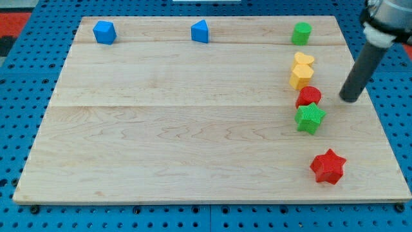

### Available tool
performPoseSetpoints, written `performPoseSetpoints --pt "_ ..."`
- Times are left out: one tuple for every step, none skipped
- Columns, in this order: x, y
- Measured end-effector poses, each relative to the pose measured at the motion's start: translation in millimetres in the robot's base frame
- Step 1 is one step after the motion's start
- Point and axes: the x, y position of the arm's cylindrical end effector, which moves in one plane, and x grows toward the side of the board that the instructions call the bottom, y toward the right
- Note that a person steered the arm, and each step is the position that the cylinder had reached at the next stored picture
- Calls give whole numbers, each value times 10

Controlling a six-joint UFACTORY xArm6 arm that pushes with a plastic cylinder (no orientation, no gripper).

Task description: Push the red circle to the center of the board

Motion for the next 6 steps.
performPoseSetpoints --pt "51 -966" --pt "-36 -1574" --pt "-146 -1362" --pt "-393 -1360" --pt "-137 -2259" --pt "-128 -2775"
